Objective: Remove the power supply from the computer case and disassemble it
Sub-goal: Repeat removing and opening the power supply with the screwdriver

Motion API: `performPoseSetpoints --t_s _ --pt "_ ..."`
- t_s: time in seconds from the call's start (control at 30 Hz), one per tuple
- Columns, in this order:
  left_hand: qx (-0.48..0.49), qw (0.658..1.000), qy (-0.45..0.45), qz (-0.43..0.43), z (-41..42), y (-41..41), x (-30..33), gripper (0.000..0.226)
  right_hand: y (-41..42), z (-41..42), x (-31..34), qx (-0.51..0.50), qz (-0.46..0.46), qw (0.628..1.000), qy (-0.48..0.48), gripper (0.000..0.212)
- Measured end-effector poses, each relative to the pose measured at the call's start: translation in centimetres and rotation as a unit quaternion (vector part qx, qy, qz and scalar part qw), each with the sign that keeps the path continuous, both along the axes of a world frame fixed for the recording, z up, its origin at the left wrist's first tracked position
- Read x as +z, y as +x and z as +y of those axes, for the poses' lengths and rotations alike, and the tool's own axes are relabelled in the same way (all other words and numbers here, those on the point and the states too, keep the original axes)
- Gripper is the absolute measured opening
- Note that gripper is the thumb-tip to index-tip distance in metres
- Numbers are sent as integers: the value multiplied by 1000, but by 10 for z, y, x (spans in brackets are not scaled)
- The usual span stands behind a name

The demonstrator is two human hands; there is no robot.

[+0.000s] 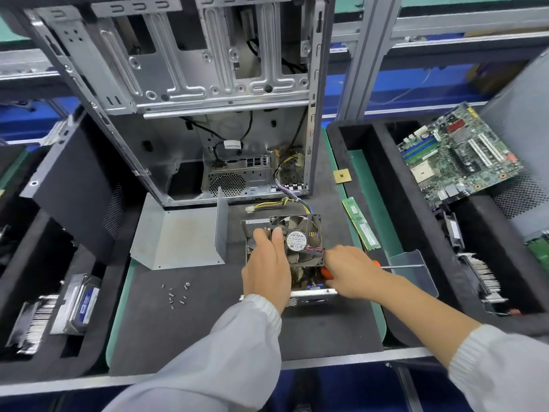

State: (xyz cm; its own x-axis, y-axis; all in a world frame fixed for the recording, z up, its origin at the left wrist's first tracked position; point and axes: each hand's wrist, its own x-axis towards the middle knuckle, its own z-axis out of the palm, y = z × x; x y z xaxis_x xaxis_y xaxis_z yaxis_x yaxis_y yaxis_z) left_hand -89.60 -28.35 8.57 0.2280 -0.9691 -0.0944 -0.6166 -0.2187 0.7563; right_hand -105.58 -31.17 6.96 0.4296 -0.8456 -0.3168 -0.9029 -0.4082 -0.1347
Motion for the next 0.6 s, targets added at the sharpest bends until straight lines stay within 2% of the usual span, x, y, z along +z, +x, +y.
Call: performPoseSetpoints --t_s 0.33,0.47,0.6 --pt "-11 1000 -4 -23 0 -2 -1 36 -3 -4 -2 -33 -21 998 42 38" --pt "-13 1000 -6 -24 -1 -2 -2 32 -2 -3 -4 -28 -14 999 27 24" --pt "-15 999 -6 -30 -2 -1 -3 40 -7 2 -7 -42 -33 999 4 24"
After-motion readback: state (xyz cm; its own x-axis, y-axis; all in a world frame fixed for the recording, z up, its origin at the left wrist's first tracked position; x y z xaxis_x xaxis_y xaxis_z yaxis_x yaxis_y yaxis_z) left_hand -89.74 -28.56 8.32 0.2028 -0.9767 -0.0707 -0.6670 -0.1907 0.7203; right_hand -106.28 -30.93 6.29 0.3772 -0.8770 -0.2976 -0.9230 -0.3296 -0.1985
